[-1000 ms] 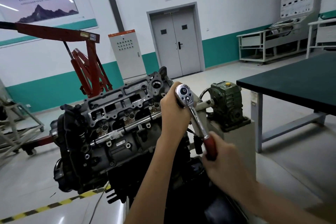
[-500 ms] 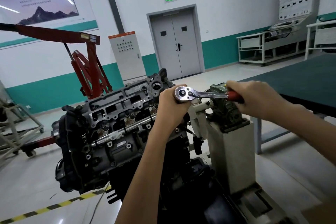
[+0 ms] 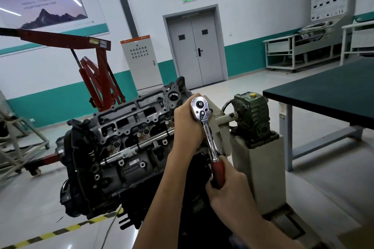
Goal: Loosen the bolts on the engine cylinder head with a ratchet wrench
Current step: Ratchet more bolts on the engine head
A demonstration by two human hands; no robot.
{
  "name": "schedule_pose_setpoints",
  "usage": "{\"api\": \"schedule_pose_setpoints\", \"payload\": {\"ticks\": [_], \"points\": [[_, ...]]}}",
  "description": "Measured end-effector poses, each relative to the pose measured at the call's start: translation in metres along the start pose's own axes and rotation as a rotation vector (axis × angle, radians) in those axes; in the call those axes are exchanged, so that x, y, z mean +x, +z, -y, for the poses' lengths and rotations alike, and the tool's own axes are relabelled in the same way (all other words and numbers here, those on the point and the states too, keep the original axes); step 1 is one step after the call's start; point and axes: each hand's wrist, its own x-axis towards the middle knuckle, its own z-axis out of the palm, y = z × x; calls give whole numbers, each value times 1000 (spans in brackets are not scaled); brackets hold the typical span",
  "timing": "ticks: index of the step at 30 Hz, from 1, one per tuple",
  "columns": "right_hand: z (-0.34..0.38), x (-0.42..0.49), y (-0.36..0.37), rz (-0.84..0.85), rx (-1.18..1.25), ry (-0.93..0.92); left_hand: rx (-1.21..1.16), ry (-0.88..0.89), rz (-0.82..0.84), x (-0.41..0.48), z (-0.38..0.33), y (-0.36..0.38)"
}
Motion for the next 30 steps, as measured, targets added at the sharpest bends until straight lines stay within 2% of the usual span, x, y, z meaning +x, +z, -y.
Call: {"api": "schedule_pose_setpoints", "payload": {"ticks": [2,7,11,13,15,19,21,23,26,30], "points": [[-9,9,-21,80,-105,-39,22,-40,12,2,0,-1],[-23,69,-99,220,-602,-255,44,-83,81,6,-3,-4],[-4,125,-132,120,-879,-422,39,-72,124,7,-6,-7],[-1,128,-130,125,-875,-412,44,-56,123,6,-5,-8],[-9,107,-119,133,-769,-333,23,-27,74,3,-3,-6],[-23,30,-58,46,-351,-43,11,23,-3,-1,-6,9],[-15,7,-25,-5,-129,-2,9,17,-23,0,-4,11],[-7,-1,-4,-25,-27,9,21,13,0,1,-2,6],[-8,5,-15,17,-65,6,59,-7,69,4,-1,0],[-23,41,-73,209,-410,-118,92,-51,91,7,-4,-1]]}}
